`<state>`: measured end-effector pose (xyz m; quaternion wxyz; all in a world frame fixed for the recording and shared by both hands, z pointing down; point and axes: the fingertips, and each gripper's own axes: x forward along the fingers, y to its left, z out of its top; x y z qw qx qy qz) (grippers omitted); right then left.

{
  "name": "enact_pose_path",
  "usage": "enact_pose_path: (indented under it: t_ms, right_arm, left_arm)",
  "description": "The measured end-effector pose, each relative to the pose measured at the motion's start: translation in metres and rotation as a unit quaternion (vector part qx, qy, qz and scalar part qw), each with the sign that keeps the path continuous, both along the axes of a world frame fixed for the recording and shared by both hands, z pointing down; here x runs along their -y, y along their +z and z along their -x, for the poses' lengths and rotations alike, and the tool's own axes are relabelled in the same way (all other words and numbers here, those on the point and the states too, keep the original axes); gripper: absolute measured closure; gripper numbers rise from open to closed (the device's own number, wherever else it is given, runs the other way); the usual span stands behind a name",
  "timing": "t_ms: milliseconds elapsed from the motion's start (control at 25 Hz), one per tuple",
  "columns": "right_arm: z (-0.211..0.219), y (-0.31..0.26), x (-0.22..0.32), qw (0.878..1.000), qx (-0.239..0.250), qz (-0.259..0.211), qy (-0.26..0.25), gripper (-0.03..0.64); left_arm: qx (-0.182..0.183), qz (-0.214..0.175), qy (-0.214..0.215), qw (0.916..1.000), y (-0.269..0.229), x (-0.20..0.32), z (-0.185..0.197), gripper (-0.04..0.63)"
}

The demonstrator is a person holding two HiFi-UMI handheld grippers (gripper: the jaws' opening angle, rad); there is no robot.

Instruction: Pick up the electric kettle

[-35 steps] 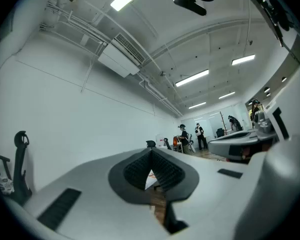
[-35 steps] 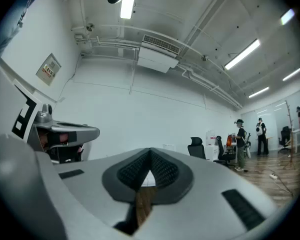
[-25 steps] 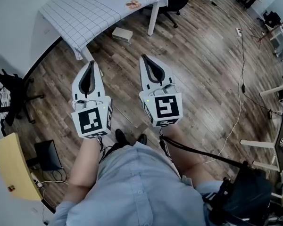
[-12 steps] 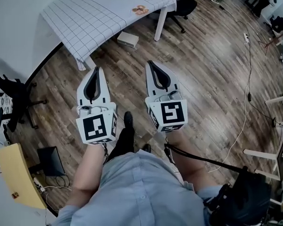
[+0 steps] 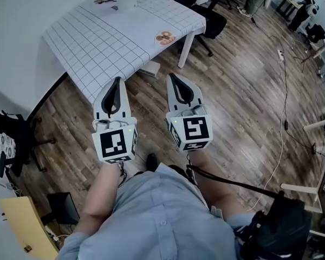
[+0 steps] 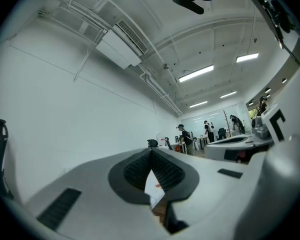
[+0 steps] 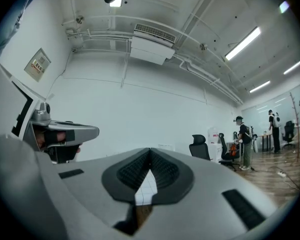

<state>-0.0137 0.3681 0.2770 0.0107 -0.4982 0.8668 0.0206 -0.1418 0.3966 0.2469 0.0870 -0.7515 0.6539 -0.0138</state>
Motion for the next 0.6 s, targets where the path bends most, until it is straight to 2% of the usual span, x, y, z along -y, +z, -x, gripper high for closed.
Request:
enact_pose_path:
  t_ms: [160, 600]
  right_arm:
    - [0.009, -0.008, 0.028, 1.000, -0.006, -0.005, 0.005, 0.615]
    - [-0.011, 0.013, 0.129, 1.000, -0.009, 0.010, 0.021, 0.615]
  left_arm:
    - [-0.007, 0.005, 0.011, 0.9999, 0.002, 0.031, 0.007, 0.595]
    - [-0.006, 0.032, 0.023, 0.9992, 0.034, 0.131, -0.011, 0.595]
